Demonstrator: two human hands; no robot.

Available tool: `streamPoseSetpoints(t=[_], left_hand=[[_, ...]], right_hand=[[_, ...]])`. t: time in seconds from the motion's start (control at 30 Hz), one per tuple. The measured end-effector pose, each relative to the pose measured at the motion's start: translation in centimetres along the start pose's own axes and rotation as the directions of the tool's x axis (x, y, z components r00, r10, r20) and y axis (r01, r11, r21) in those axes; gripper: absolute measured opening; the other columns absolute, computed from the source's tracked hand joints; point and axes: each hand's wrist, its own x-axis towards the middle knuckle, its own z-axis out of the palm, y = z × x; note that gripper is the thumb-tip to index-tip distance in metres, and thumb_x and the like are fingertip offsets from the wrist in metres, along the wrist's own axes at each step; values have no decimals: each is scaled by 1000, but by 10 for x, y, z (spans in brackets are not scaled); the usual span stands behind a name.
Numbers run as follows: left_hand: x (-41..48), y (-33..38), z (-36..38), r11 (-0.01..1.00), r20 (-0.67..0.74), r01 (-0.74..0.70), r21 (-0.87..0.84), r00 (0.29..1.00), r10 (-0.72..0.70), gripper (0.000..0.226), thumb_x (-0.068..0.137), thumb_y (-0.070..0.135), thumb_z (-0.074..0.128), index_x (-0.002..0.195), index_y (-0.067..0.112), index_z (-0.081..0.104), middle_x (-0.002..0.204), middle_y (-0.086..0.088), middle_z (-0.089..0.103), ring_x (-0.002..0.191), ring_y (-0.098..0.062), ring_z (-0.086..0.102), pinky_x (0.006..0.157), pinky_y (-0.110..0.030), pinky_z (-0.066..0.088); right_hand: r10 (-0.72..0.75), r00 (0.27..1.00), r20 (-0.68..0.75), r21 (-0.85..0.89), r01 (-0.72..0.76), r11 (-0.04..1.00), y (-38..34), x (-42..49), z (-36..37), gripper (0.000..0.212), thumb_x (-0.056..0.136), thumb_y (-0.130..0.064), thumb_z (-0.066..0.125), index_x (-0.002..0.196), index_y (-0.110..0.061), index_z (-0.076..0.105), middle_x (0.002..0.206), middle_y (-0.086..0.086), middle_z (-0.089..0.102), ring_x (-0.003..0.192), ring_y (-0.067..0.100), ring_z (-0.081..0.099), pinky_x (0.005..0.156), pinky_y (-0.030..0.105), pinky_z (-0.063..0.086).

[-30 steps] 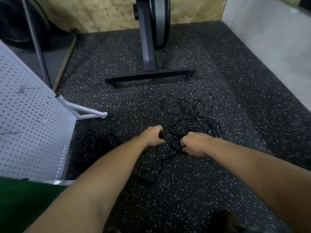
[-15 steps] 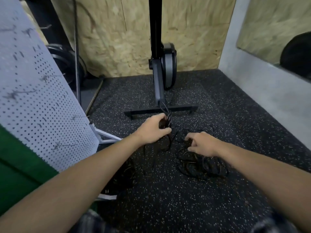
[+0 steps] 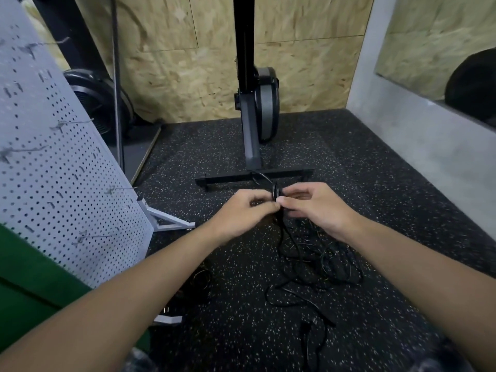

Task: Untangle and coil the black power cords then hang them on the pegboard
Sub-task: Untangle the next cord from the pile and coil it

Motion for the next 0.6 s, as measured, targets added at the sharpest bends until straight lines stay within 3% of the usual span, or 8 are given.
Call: streamPoseSetpoints(t=[0.07, 0.13, 0.17, 0.23, 0.33, 0.47, 0.6], left_hand=[[1, 5, 1, 988, 16, 96, -118, 995, -94, 29, 104, 41, 60, 103, 21, 81, 106, -7, 79, 104, -26, 75, 99, -49, 59], [1, 9, 2, 995, -66, 68, 68, 996, -64, 38, 101, 53, 61, 87, 22, 79, 81, 5, 77, 77, -13, 74, 79, -33, 62], [0, 10, 5, 978, -122, 51, 200, 992, -27, 43, 100, 54, 63, 75, 21, 74, 64, 12, 68, 61, -4, 64, 64, -21, 52], [2, 9, 11, 939, -209, 55, 340, 978, 19, 48, 101, 47, 63, 62, 21, 59, 50, 12, 52, 48, -2, 47, 49, -17, 32], [4, 12, 14, 912, -257, 50, 407, 964, 62, 45, 106, 37, 56, 66, 18, 52, 60, 9, 51, 54, -5, 45, 50, -20, 31], [-1, 19, 12, 899, -185, 52, 435, 982, 32, 45, 110, 36, 49, 68, 19, 47, 67, 6, 51, 60, -6, 45, 55, -27, 30], [0, 25, -2, 843, -201, 20, 537, 974, 105, 47, 109, 32, 51, 63, 23, 45, 70, 7, 50, 63, -5, 46, 62, -31, 28]], right_hand=[[14, 1000, 10, -7, -14, 1000, 1, 0, 3, 13, 91, -14, 79, 103, -20, 77, 108, 4, 78, 104, 20, 74, 92, 38, 63], [29, 998, 48, 35, -31, 999, 1, -1, 8, 15, 92, -7, 76, 106, -11, 78, 105, 8, 79, 100, 21, 75, 86, 36, 64], [39, 998, 57, 48, -42, 998, 2, -1, 11, 16, 92, -4, 76, 107, -9, 78, 104, 9, 79, 97, 20, 75, 82, 33, 64], [58, 997, 53, 53, -61, 997, 3, 0, 15, 19, 91, -3, 76, 108, -9, 78, 108, 11, 78, 96, 21, 74, 81, 33, 64], [67, 997, 34, 45, -69, 997, 3, 3, 19, 21, 91, -3, 75, 111, -11, 77, 114, 11, 76, 97, 20, 73, 85, 37, 62], [91, 995, 41, 88, -94, 992, 0, 2, 19, 20, 91, -1, 75, 109, -7, 76, 108, 14, 77, 89, 17, 72, 83, 34, 63], [113, 993, -15, 59, -112, 992, 1, 2, 21, 12, 90, 4, 71, 98, -5, 72, 89, 12, 73, 80, 19, 69, 79, 35, 63]])
